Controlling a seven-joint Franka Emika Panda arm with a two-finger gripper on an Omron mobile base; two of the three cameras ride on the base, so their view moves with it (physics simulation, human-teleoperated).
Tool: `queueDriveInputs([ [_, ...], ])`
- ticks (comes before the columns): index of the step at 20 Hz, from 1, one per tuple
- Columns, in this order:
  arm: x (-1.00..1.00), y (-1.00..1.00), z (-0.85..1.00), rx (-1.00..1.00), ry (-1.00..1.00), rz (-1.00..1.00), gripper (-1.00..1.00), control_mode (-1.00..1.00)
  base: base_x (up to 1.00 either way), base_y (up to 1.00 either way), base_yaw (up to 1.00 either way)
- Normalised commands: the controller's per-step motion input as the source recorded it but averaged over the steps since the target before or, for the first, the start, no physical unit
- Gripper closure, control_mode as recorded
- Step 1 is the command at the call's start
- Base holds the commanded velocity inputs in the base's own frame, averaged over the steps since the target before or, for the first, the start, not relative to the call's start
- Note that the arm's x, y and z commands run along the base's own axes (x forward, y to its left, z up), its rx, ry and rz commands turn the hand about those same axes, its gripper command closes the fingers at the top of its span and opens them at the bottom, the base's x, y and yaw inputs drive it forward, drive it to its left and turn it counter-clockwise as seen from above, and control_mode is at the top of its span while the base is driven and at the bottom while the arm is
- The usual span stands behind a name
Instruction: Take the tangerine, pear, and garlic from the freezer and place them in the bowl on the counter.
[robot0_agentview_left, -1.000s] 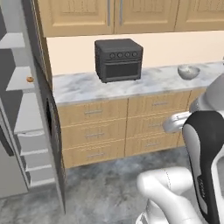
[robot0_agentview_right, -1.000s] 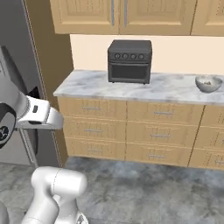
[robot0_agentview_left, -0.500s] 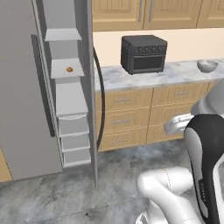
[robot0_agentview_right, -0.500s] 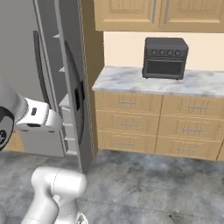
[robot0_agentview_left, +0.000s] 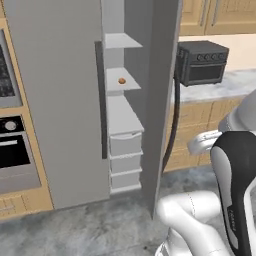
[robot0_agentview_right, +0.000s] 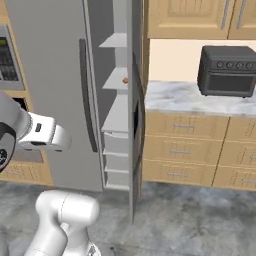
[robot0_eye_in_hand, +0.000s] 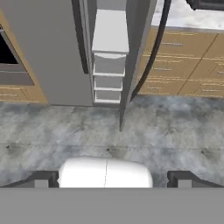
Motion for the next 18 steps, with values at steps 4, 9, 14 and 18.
queueDriveInputs([
  [4, 0.0, 0.0, 0.0, 0.0, 0.0, 0.0, -1.0, 1.0, 0.73, 1.0, -0.25],
  [9, 0.0, 0.0, 0.0, 0.0, 0.0, 0.0, -1.0, 1.0, 0.48, 0.49, -0.28],
  [14, 0.0, 0.0, 0.0, 0.0, 0.0, 0.0, -1.0, 1.0, 0.76, 0.0, -0.13],
  [18, 0.0, 0.0, 0.0, 0.0, 0.0, 0.0, -1.0, 1.0, 0.93, 0.1, 0.0],
])
